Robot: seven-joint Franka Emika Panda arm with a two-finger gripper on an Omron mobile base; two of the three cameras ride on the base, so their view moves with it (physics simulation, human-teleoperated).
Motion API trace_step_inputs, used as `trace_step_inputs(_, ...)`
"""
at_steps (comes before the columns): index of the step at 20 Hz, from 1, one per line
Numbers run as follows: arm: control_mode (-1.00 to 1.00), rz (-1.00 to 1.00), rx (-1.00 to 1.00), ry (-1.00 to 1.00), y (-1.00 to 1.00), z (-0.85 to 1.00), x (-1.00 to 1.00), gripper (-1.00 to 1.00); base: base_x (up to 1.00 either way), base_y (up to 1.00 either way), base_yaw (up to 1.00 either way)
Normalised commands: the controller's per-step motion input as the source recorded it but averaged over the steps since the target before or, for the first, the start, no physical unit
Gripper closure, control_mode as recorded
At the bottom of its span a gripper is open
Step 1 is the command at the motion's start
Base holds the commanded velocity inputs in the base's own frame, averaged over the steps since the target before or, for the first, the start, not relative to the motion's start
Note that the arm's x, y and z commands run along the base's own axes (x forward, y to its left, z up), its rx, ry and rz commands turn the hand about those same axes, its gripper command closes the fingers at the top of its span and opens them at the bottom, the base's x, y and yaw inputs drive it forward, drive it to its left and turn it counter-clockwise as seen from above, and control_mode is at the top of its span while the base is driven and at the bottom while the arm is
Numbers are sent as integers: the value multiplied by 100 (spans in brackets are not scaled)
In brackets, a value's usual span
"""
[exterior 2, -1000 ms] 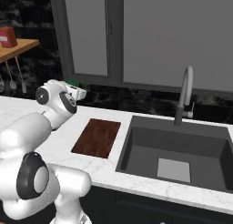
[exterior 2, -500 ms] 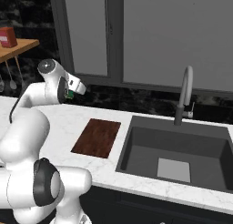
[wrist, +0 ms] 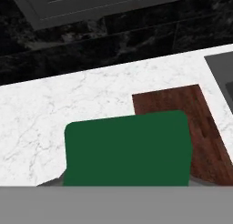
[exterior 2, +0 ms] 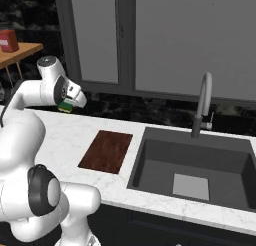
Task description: Pick up the sponge from the counter and clean the cutting board by briefly scrubbing or pressing down on the cutting board. Once finished, release the sponge.
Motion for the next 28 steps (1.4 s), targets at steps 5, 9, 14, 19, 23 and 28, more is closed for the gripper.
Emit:
trace_step_inputs(5, -100, 0, 0, 8, 51, -79, -1, 100, 0, 0, 0)
trace_step_inputs(9, -100, 0, 0, 11, 38, -77, 0, 100, 0, 0, 0)
trace_step_inputs(14, -100, 0, 0, 6, 18, -64, -4, 100, 0, 0, 0)
trace_step_inputs(19, -100, 0, -6, 4, 18, -54, 0, 100, 0, 0, 0)
trace_step_inputs(23, -100, 0, -4, 2, 5, -59, 0, 100, 0, 0, 0)
trace_step_inputs(28, -100, 0, -1, 2, 0, -58, 0, 100, 0, 0, 0)
